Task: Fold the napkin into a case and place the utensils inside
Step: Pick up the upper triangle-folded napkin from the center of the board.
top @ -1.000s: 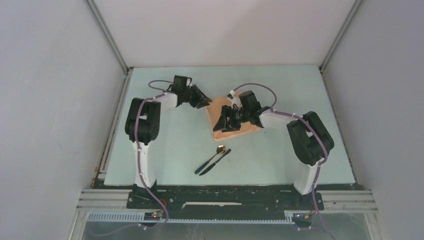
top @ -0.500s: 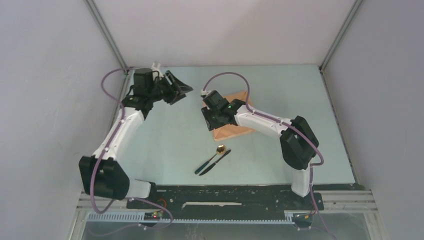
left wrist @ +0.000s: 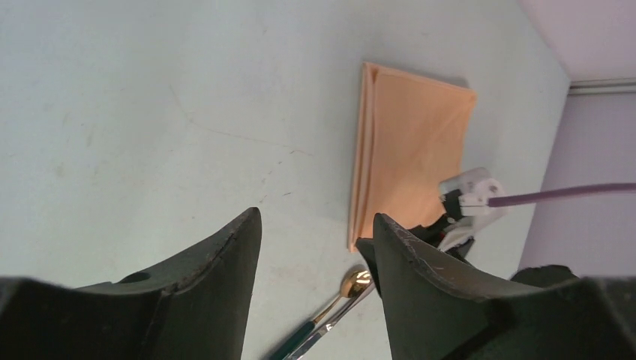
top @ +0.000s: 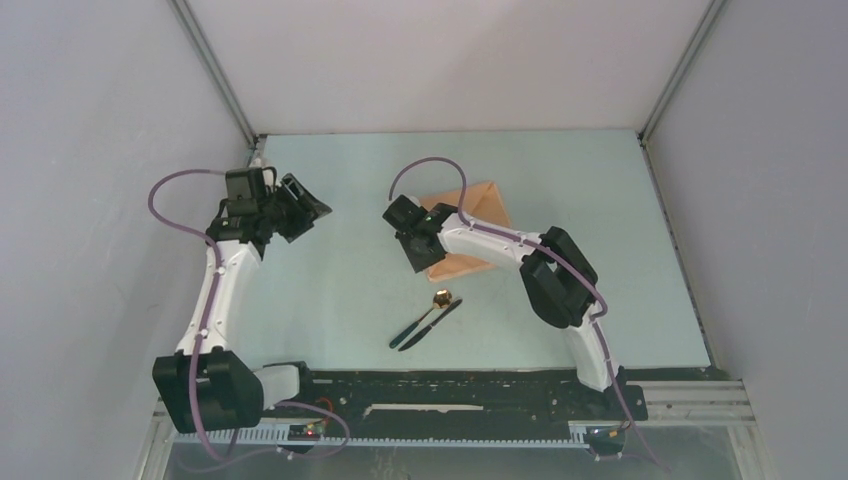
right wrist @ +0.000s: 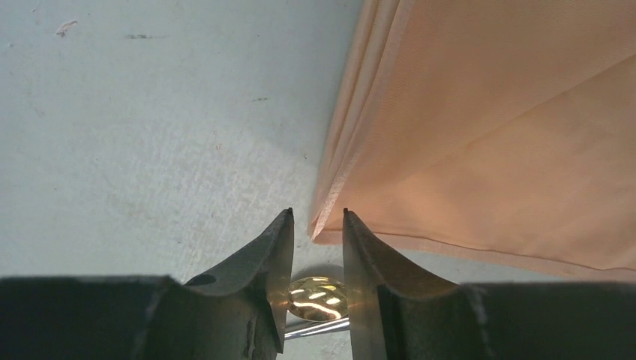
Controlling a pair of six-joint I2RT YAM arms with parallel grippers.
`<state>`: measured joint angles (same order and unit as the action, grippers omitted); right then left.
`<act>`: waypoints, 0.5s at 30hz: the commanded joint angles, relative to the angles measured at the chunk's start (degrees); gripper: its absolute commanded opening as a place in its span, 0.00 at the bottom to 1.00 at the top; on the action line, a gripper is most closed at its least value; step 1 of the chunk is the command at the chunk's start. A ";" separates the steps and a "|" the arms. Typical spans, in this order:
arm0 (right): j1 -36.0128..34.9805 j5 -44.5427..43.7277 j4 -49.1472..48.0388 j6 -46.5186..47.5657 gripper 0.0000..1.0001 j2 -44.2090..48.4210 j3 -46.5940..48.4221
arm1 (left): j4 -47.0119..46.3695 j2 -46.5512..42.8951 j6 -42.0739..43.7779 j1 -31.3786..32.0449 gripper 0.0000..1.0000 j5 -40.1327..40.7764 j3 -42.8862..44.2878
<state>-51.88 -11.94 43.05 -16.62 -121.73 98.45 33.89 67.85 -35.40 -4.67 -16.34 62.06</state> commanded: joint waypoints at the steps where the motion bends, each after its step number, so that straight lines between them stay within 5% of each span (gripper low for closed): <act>1: -0.77 -1.27 1.10 0.46 0.38 -1.08 2.80 | -0.15 0.77 2.95 -2.13 0.62 -1.93 -0.63; 15: -0.77 0.31 -2.48 1.44 0.38 -3.47 0.57 | -1.90 1.07 2.71 -3.70 0.62 -4.84 -2.13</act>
<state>-52.07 -11.49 42.37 -16.36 -124.29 99.09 33.71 69.17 -33.98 -7.81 -19.64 60.42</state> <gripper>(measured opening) 0.374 0.622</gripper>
